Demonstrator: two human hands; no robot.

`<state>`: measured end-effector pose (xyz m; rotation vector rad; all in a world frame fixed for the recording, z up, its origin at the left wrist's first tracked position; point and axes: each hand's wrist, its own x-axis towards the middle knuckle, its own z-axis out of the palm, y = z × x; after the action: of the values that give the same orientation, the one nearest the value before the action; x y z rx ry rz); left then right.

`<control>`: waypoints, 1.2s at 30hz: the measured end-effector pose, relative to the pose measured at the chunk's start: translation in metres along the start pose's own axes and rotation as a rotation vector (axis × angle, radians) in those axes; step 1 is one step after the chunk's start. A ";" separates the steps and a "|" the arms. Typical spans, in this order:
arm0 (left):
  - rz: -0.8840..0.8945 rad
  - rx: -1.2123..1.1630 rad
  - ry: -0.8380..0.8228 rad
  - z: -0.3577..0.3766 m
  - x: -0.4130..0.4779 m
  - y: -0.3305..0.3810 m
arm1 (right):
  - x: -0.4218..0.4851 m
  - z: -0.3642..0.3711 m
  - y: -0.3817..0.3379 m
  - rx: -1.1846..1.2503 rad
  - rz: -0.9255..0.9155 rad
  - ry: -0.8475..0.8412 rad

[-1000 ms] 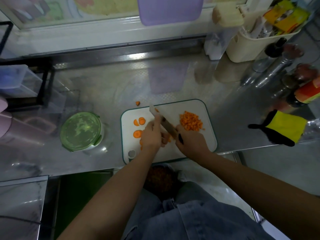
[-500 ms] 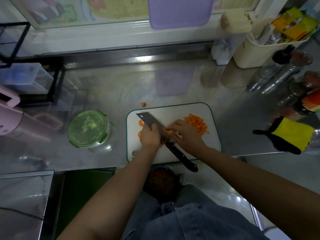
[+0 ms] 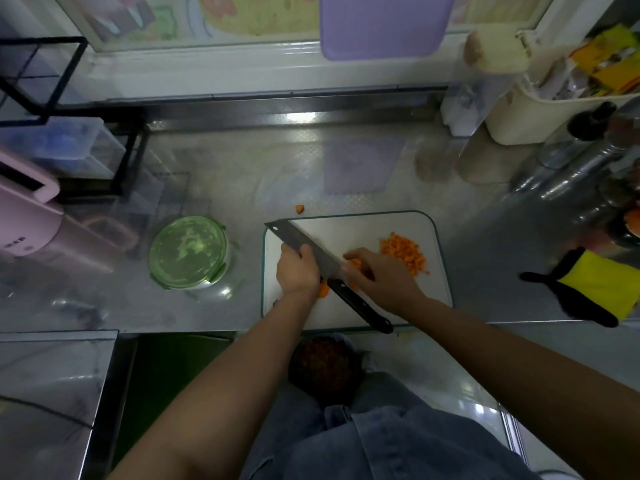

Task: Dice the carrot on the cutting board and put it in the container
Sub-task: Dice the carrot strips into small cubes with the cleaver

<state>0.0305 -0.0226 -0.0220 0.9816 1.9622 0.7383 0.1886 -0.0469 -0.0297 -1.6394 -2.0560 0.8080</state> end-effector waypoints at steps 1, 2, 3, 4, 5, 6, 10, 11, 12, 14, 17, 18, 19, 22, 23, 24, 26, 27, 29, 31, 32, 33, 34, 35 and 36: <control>0.021 0.014 -0.003 0.003 0.000 0.004 | -0.003 -0.001 -0.002 -0.036 -0.004 -0.032; 0.042 0.024 -0.006 0.007 0.000 0.009 | -0.006 -0.002 -0.002 -0.090 -0.009 -0.057; 0.060 0.032 -0.011 0.010 0.000 0.013 | -0.008 0.000 -0.001 -0.136 -0.012 -0.080; 0.079 0.032 -0.027 0.014 0.000 0.017 | -0.010 0.001 0.002 -0.153 -0.002 -0.096; 0.101 0.016 -0.055 0.018 0.001 0.021 | -0.011 0.001 0.005 -0.128 0.022 -0.089; 0.122 -0.019 -0.097 0.022 0.000 0.024 | -0.012 -0.001 0.008 -0.070 0.053 -0.053; 0.296 0.038 -0.295 0.030 0.001 0.022 | -0.013 -0.013 0.020 0.142 0.239 0.109; 0.415 0.211 -0.330 0.029 0.005 0.018 | -0.014 -0.015 0.023 0.171 0.284 0.133; 0.554 0.421 -0.361 0.029 0.009 0.013 | -0.015 -0.015 0.026 0.196 0.327 0.157; 0.783 0.784 -0.458 0.028 0.016 0.005 | -0.017 -0.016 0.030 0.238 0.394 0.190; 0.908 1.061 -0.592 0.033 0.019 -0.005 | -0.021 -0.015 0.029 0.261 0.454 0.176; 0.937 1.096 -0.601 0.036 0.019 -0.008 | -0.022 -0.014 0.029 0.263 0.472 0.160; 0.973 1.096 -0.590 0.039 0.019 -0.010 | -0.023 -0.013 0.029 0.265 0.480 0.143; 1.061 1.058 -0.535 0.044 0.021 -0.009 | -0.024 -0.010 0.029 0.278 0.467 0.112; 1.073 1.050 -0.529 0.045 0.023 -0.008 | -0.025 -0.010 0.028 0.280 0.465 0.108; 1.074 1.034 -0.529 0.045 0.024 -0.008 | -0.025 -0.010 0.027 0.280 0.463 0.107; 1.047 0.959 -0.515 0.045 0.024 -0.008 | -0.026 -0.009 0.027 0.277 0.461 0.107; 1.024 0.912 -0.493 0.044 0.023 -0.008 | -0.026 -0.009 0.026 0.274 0.462 0.104; 0.986 0.855 -0.445 0.045 0.022 -0.010 | -0.026 -0.009 0.025 0.267 0.458 0.096; 0.956 0.828 -0.406 0.046 0.018 -0.012 | -0.026 -0.009 0.024 0.254 0.446 0.094; 0.939 0.808 -0.385 0.047 0.017 -0.013 | -0.027 -0.009 0.023 0.244 0.440 0.091; 0.921 0.789 -0.363 0.048 0.016 -0.014 | -0.027 -0.008 0.023 0.233 0.440 0.085; 0.901 0.782 -0.349 0.048 0.015 -0.015 | -0.027 -0.007 0.022 0.222 0.440 0.076; 0.881 0.783 -0.344 0.048 0.014 -0.014 | -0.027 -0.006 0.022 0.207 0.445 0.067; 0.867 0.782 -0.346 0.048 0.013 -0.014 | -0.026 -0.005 0.022 0.182 0.445 0.059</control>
<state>0.0611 -0.0123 -0.0625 2.3261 1.4605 0.1540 0.2145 -0.0675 -0.0392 -2.0136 -1.5419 1.0388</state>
